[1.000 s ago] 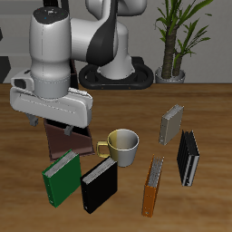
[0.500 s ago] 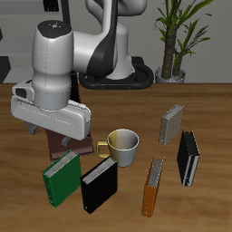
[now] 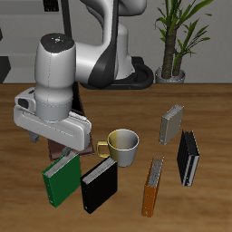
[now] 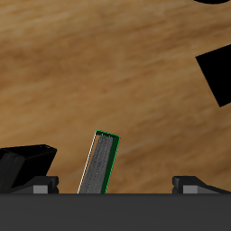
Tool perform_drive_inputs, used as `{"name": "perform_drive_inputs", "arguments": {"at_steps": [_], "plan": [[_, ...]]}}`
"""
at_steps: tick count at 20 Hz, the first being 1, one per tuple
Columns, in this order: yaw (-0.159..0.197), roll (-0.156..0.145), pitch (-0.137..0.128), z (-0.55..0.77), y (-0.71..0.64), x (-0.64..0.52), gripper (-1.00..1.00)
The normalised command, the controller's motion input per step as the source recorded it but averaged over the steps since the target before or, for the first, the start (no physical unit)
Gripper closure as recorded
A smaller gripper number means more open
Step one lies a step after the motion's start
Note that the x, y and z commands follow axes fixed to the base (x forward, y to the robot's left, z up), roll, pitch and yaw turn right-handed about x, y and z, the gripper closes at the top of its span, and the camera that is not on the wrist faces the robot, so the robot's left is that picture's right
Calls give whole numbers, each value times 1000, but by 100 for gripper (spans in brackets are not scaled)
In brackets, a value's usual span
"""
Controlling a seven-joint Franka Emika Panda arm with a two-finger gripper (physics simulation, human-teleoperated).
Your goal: Place the green book into the right desk caddy's front compartment
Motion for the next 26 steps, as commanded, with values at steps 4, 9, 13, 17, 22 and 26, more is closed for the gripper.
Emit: {"name": "perform_drive_inputs", "arguments": {"at_steps": [4, 9, 13, 17, 22, 26], "plan": [[-19, -5, 7, -114, 23, 42, -100], [-44, -21, 11, -208, -63, 46, -100], [-29, -7, 10, -187, 9, 3, -100], [-36, -15, 19, -176, -39, 6, -100], [-11, -5, 16, -124, -37, -13, -100], [6, -25, 33, -176, -13, -5, -100]]}}
